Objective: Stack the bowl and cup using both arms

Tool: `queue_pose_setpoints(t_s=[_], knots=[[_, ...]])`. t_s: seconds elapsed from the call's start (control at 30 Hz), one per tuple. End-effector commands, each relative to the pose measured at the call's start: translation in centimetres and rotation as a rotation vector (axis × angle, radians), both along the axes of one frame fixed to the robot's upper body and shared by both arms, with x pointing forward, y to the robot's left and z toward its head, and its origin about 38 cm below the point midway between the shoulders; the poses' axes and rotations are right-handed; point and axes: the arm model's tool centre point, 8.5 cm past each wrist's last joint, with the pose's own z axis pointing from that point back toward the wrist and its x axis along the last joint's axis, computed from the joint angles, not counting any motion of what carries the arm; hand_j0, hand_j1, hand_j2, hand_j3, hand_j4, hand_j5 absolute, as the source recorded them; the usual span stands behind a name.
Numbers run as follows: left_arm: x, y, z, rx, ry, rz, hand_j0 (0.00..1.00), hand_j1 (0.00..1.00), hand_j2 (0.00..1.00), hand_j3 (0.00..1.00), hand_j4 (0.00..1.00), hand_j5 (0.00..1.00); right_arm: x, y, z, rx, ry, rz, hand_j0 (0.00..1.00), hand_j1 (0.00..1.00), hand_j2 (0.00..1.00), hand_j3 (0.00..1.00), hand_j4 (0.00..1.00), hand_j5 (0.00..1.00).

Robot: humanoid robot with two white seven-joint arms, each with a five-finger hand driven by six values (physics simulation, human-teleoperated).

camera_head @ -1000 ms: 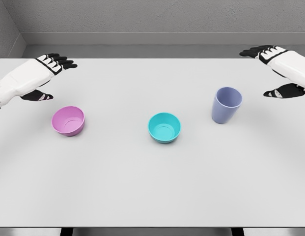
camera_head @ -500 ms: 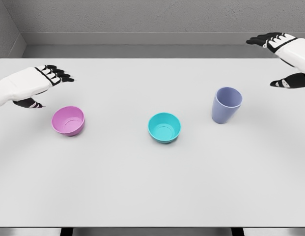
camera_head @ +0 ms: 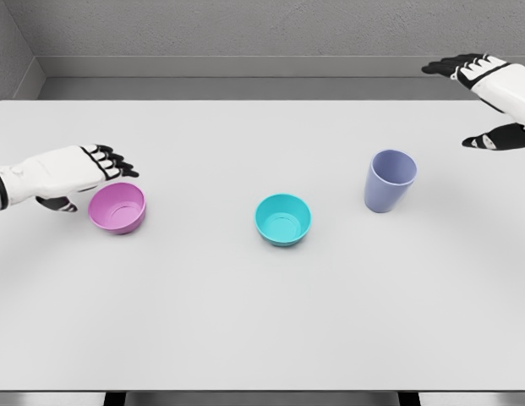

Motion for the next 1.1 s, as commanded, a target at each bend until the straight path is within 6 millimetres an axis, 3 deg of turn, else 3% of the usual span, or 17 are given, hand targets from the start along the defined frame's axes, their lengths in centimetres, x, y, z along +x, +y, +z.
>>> queue_pose_setpoints(t_s=[0.0,1.07], knots=[[0.0,-0.4,-0.3,0.004,0.002,-0.008,1.00,1.00,1.00,1.00,1.00,1.00,0.1,-0.3,0.1,0.001,0.002,-0.008,1.00,1.00,1.00,1.00,1.00,1.00],[-1.0,-2.2,-1.5,0.063,0.019,-0.069,1.00,1.00,1.00,1.00,1.00,1.00,0.1,-0.3,-0.5,0.013,0.015,-0.012,1.00,1.00,1.00,1.00,1.00,1.00]])
